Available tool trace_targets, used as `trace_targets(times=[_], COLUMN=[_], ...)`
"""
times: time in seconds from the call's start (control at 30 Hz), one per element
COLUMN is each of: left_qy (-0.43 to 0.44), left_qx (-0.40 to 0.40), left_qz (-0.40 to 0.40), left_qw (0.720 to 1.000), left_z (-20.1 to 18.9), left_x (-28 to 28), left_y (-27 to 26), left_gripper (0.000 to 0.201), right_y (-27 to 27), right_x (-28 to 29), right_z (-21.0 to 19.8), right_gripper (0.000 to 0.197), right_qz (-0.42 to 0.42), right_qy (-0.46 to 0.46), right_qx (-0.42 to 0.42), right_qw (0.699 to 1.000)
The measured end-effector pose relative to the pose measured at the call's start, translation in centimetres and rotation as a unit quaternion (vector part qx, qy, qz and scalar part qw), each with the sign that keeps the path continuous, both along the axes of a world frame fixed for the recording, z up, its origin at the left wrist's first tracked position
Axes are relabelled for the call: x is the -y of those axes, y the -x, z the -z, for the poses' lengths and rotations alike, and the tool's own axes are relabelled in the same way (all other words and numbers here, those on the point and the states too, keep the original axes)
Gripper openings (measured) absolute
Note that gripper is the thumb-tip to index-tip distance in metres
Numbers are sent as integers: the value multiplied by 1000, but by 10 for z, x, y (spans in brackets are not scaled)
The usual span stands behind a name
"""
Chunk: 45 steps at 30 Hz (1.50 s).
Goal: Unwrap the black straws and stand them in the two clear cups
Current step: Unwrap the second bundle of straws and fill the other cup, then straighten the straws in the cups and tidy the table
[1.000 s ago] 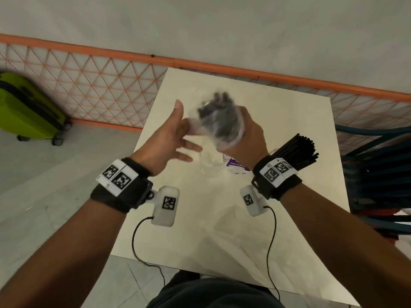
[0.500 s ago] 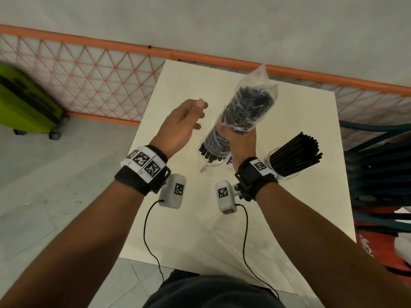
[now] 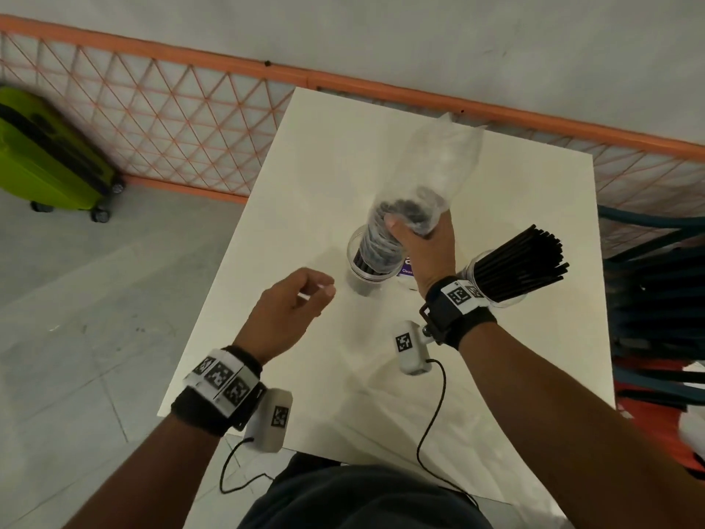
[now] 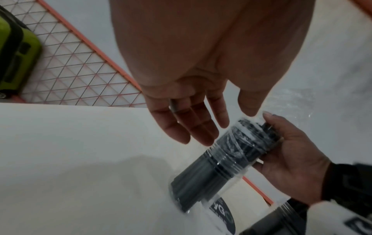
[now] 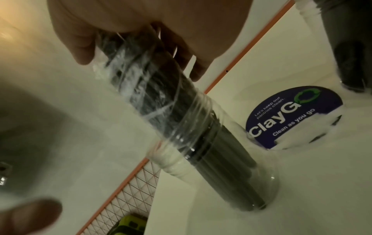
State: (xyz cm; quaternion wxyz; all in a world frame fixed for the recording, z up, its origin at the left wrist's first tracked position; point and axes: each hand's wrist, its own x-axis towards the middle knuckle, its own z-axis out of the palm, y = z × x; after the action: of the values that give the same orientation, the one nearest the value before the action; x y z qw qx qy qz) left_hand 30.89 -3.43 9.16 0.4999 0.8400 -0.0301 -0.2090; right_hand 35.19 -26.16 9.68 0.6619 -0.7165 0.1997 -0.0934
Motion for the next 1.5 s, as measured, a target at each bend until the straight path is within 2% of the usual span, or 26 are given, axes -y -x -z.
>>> trace_targets(times=[0.13, 0.27, 0.43, 0.5, 0.6, 0.67, 0.77, 0.8, 0.83, 0.9, 0.97, 1.07, 1.17, 1.27, 1.4, 1.43, 1.5], left_qy=[-39, -57, -58, -63, -72, -75, -80, -81, -80, -83, -89, -98, -105, -105, -93, -91, -92], left_qx=[-1, -8, -11, -13, -24, -37, -44, -46, -47, -51, -57, -63, -57, -50, -42, -41, -40], left_qz=[36, 44, 52, 55, 63, 62, 72, 74, 75, 79, 86, 104, 114, 118, 107, 104, 103], left_qw=[999, 997, 997, 996, 995, 995, 993, 993, 993, 992, 991, 988, 986, 986, 989, 990, 990], left_z=[7, 9, 10, 12, 14, 15, 17, 18, 19, 22, 25, 24, 23, 18, 16, 16, 17], left_x=[-16, -23, -23, -25, -28, -29, -32, -33, -35, -37, -38, -36, -31, -24, -17, -16, -15], left_y=[31, 51, 63, 66, 70, 72, 76, 78, 80, 84, 87, 88, 87, 84, 84, 84, 87], left_gripper=[13, 15, 17, 17, 17, 16, 15, 15, 15, 15, 17, 19, 18, 18, 17, 16, 16], right_y=[2, 3, 5, 11, 35, 60, 110, 126, 141, 166, 190, 213, 220, 221, 224, 224, 228], right_x=[3, 4, 16, 31, 54, 58, 57, 60, 65, 82, 96, 108, 116, 125, 139, 143, 150], right_z=[-13, -35, -101, -118, -118, -114, -109, -100, -89, -53, -15, 21, 39, 47, 59, 63, 72], right_gripper=[39, 39, 36, 33, 43, 39, 20, 22, 24, 29, 34, 35, 27, 29, 31, 28, 22], right_qz=[-6, -2, 98, 145, 172, 156, 101, 85, 84, 91, 110, 145, 138, 127, 73, 81, 126], right_qy=[9, 8, 38, 85, 186, 181, 171, 169, 159, 143, 116, 77, 110, 148, 245, 233, 147], right_qx=[17, 24, 118, 130, 100, 93, 105, 100, 64, -68, -203, -313, -362, -382, -456, -464, -455], right_qw=[1000, 1000, 987, 977, 962, 967, 974, 977, 982, 983, 966, 935, 915, 903, 853, 851, 869])
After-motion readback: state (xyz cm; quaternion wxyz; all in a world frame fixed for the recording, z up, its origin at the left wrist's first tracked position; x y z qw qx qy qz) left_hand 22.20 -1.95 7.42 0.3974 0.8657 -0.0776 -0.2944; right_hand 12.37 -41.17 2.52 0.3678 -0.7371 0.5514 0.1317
